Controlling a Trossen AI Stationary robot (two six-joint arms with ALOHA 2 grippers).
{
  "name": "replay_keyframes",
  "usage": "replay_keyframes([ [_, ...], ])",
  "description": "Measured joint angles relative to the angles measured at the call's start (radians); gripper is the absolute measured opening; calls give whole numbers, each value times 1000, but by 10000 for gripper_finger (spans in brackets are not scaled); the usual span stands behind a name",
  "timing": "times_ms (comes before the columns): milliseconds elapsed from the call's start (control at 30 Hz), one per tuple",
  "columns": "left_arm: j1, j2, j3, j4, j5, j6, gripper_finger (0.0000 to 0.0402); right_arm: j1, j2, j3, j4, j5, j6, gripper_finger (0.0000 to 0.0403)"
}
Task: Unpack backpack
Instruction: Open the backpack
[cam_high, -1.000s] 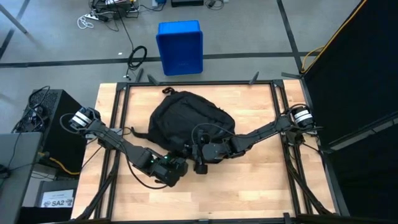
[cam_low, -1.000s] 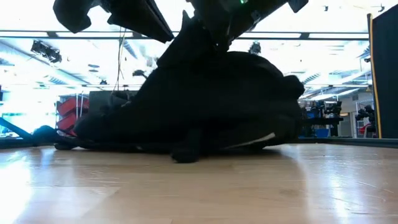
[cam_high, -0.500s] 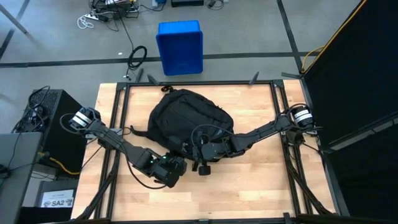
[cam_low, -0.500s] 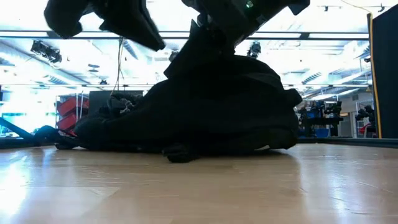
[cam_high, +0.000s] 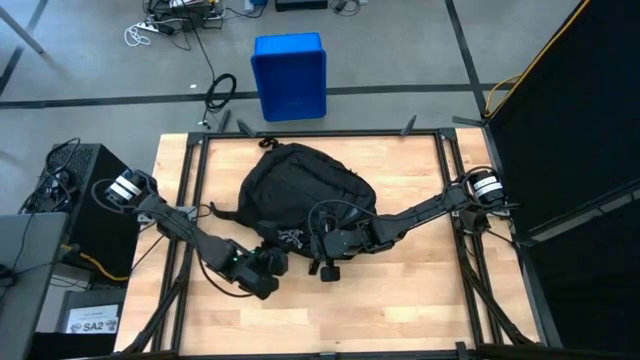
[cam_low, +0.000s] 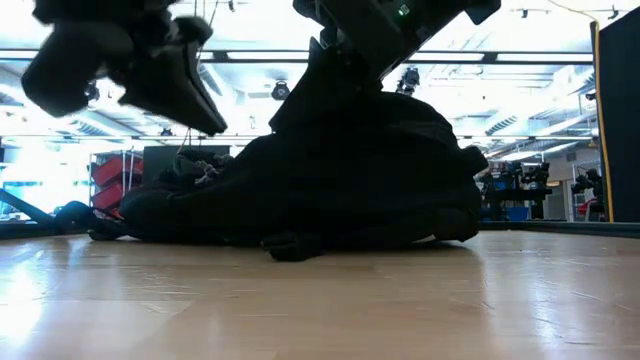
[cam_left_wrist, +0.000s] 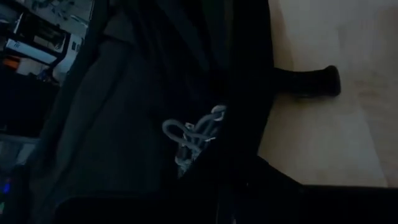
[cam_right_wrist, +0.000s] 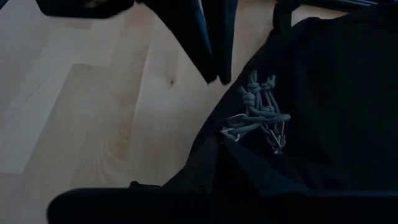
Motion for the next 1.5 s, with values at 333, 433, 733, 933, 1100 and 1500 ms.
replay_keyframes([
  [333,0,-5,-36,59,6,1,30,-2,0,0,-1,0,3,4],
  [433,0,-7,-41,41,-32,-8,60,-2,0,0,-1,0,3,2],
  [733,-3,-163,-289,417,-78,9,118,-2,0,0,-11,-14,17,6],
  [933,-3,-185,-473,818,-16,89,122,-4,-1,0,-11,-15,17,1],
  [1100,-3,-185,-494,871,7,112,122,-5,-1,0,-11,-14,18,6],
  [1500,51,-128,-494,869,6,88,122,-5,-1,0,-11,-14,18,2],
])
